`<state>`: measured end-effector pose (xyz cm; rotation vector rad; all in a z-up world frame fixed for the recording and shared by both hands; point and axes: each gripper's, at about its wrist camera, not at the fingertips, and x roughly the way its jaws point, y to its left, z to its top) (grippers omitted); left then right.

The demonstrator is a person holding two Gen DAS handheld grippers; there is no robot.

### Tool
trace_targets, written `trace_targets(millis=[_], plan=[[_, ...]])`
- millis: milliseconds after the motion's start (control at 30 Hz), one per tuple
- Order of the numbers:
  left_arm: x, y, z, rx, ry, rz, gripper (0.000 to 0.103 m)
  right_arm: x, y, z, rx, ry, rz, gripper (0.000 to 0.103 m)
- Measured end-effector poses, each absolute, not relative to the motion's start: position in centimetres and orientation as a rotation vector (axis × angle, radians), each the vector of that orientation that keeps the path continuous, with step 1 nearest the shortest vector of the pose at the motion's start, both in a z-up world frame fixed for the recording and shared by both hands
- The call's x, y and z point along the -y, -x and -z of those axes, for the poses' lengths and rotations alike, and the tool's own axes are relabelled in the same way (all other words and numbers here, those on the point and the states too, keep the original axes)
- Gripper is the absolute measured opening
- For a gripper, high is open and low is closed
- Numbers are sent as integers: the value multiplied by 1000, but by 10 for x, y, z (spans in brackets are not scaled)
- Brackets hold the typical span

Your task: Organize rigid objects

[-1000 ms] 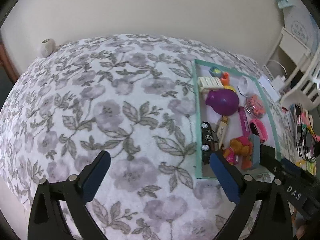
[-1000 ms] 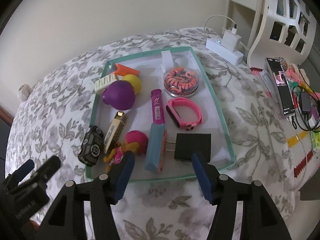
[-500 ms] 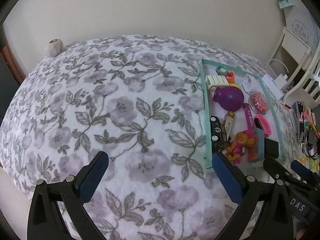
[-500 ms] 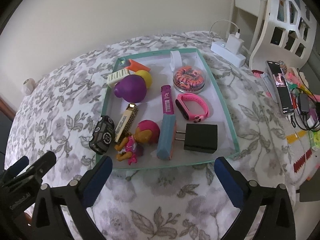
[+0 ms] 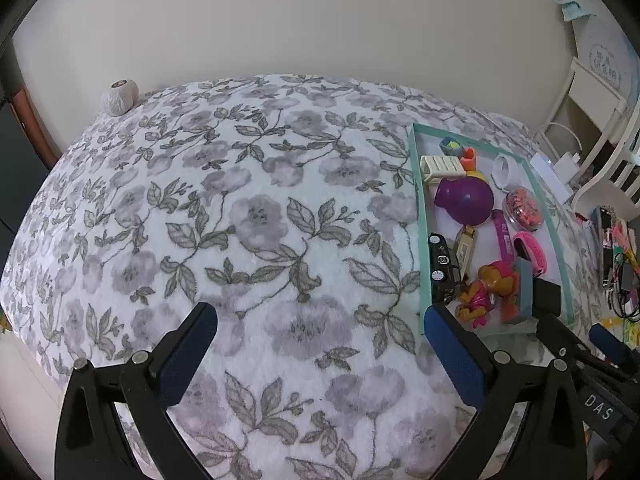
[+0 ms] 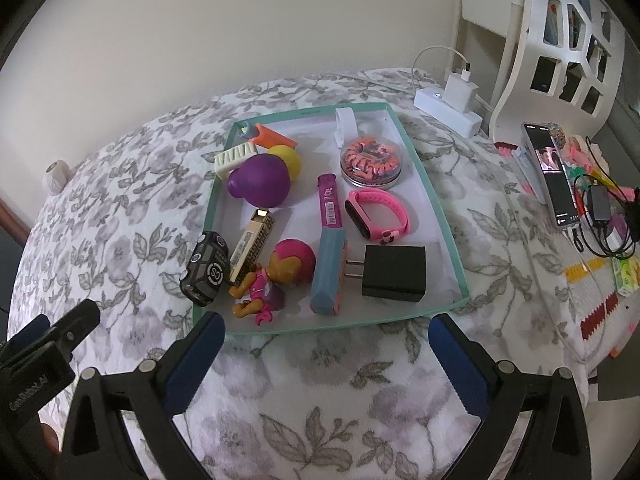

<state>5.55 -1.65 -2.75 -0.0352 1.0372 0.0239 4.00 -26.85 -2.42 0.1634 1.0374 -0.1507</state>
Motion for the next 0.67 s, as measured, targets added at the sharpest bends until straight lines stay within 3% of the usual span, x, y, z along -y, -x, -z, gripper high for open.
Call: trace_targets(millis=[667], plan=[[15, -60, 33, -1058, 32, -30, 103, 268, -44, 29, -1046, -161, 145, 103]])
